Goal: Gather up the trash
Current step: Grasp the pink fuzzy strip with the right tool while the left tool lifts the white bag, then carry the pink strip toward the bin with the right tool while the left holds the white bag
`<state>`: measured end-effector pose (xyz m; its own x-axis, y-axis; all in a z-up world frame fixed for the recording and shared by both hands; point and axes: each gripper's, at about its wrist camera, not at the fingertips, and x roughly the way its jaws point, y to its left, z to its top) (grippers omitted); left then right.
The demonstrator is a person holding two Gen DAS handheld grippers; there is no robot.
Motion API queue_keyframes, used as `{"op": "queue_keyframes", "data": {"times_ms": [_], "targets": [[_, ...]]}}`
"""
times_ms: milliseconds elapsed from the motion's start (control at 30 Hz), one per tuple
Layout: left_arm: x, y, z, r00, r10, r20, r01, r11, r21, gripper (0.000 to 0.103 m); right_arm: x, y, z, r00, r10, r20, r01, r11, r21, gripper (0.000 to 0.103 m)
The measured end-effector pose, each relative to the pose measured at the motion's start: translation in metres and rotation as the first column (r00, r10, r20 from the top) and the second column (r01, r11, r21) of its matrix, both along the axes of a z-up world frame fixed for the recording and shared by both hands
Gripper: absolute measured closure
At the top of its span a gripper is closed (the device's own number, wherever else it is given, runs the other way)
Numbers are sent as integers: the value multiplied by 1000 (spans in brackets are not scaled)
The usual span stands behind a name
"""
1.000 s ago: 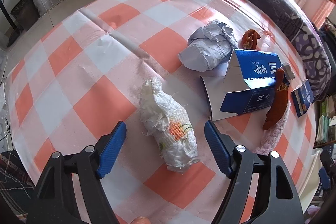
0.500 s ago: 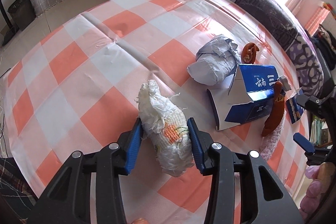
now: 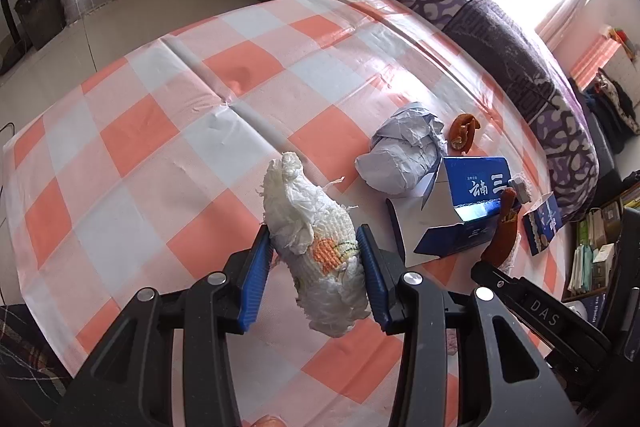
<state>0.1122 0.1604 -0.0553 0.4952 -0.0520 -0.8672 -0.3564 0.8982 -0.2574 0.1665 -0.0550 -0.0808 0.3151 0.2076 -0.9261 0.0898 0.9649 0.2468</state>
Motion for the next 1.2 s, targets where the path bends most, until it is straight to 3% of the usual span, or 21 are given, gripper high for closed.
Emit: {"op": "queue_keyframes", "data": {"times_ms": [67,233,467,733,1200], "targets": [[-1,1,0,1000,0,2,0,1000,-3,60,-2,-3,-1,1000,-4,-7,4,1000,4,81],[-3,1,3,1000,-4,13,4,1000,-6,60,-10,-15,2,999,-38,22,38,999,9,93],[-6,-5,13,998,-19,61,19,1000,5,60,-21,-40,29,985,-91,147,90,996,15,93],[-12,-19,28,990,-50,135,44,998,49,60,-30,-64,66,947,-127,296,138,990,-16,93],[-22,-48,35,976,-105,191,87,991,100,60,-66,-126,86,887,-260,383,284,959,-8,93]]}}
